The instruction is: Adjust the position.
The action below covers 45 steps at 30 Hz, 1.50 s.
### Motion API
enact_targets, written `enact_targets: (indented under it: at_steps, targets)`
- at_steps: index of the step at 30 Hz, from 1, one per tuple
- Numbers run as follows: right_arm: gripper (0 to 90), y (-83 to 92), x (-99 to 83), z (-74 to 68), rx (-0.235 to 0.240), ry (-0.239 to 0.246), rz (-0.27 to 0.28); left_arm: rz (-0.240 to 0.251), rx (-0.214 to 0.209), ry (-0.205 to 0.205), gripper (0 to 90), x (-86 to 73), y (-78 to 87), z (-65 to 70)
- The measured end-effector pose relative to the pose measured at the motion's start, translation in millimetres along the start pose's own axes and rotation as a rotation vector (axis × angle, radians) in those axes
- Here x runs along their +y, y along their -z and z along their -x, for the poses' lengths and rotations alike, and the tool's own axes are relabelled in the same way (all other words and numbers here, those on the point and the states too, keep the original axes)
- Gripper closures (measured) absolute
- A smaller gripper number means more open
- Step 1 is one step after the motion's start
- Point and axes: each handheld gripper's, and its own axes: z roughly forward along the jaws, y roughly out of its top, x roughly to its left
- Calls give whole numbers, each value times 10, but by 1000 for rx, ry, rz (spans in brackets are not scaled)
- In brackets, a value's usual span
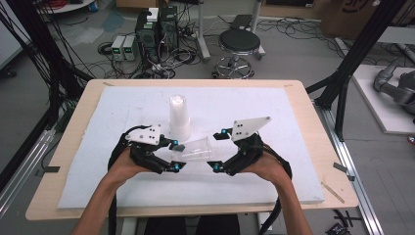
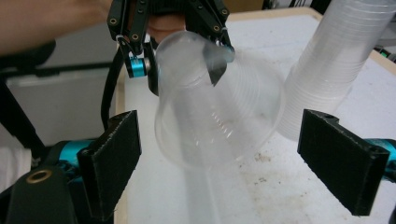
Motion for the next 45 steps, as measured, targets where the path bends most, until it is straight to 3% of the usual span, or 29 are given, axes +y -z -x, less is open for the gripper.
enact_targets:
  at_steps: [4, 7, 18, 23, 45]
  targets:
    - [132, 36, -115, 5, 3, -38, 64, 110, 9, 8, 417, -71, 34, -12]
    - [133, 40, -189, 8, 8, -52, 106, 138, 13, 14, 417, -115, 35, -20]
    - [133, -59, -341, 23, 32, -104, 207, 160, 4, 20, 417, -134, 29, -1]
    - [138, -120, -353, 24, 71, -132, 254, 180, -10, 15, 417, -116, -7, 25]
    - [144, -307, -268, 24, 179, -132, 322, 179, -48, -11, 417, -58, -152, 85]
